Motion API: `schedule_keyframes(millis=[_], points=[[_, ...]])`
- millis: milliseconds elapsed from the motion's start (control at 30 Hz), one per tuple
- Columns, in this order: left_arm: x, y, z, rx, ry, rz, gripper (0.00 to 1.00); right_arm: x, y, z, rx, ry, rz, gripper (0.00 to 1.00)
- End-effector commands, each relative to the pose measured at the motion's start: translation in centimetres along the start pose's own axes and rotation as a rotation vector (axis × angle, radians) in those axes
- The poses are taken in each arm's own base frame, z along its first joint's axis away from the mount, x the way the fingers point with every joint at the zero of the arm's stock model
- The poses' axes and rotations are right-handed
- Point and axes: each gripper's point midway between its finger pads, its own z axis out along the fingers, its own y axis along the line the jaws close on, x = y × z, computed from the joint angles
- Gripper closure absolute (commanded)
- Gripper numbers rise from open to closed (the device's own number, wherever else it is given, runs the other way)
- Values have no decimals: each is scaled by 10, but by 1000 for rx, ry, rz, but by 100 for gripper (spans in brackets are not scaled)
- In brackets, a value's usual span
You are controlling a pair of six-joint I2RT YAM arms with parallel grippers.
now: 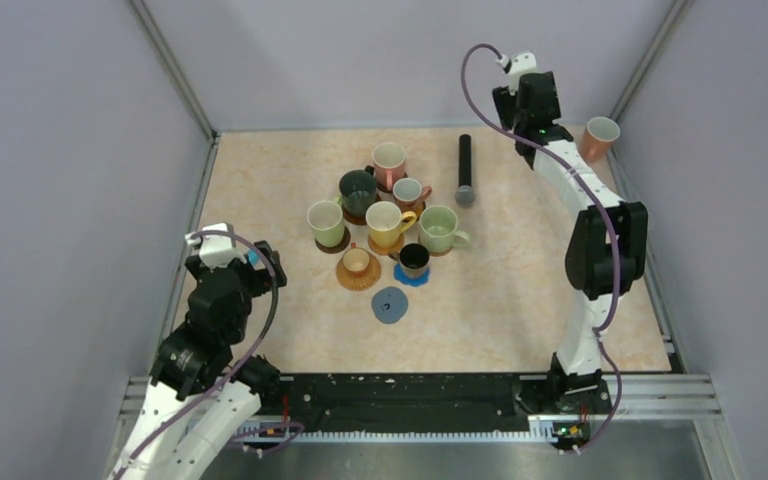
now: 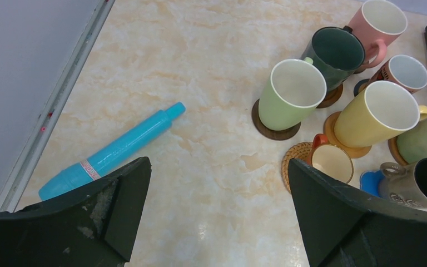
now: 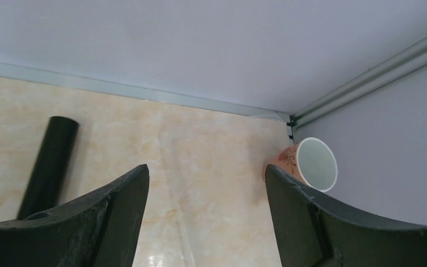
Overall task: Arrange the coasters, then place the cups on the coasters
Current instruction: Pick up the cup from the tray.
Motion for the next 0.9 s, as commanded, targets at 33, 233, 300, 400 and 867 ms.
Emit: schedule_keyframes(millis=[33, 233, 300, 400, 867], points=[[-9, -8, 2, 22, -6, -4, 1, 2, -59, 23, 151, 29, 59, 25], [-11, -9, -1, 41, -21, -24, 1, 35, -88, 62, 194, 100, 118, 25], [-11, -10, -1, 47, -24, -28, 1, 46, -98, 76, 230, 132, 110, 25], [-8, -11, 1, 42, -8, -19, 1, 55, -108, 92, 253, 144, 124, 25], [0, -11, 11, 10, 39, 22, 1, 120, -146, 123, 232, 231, 217, 30]])
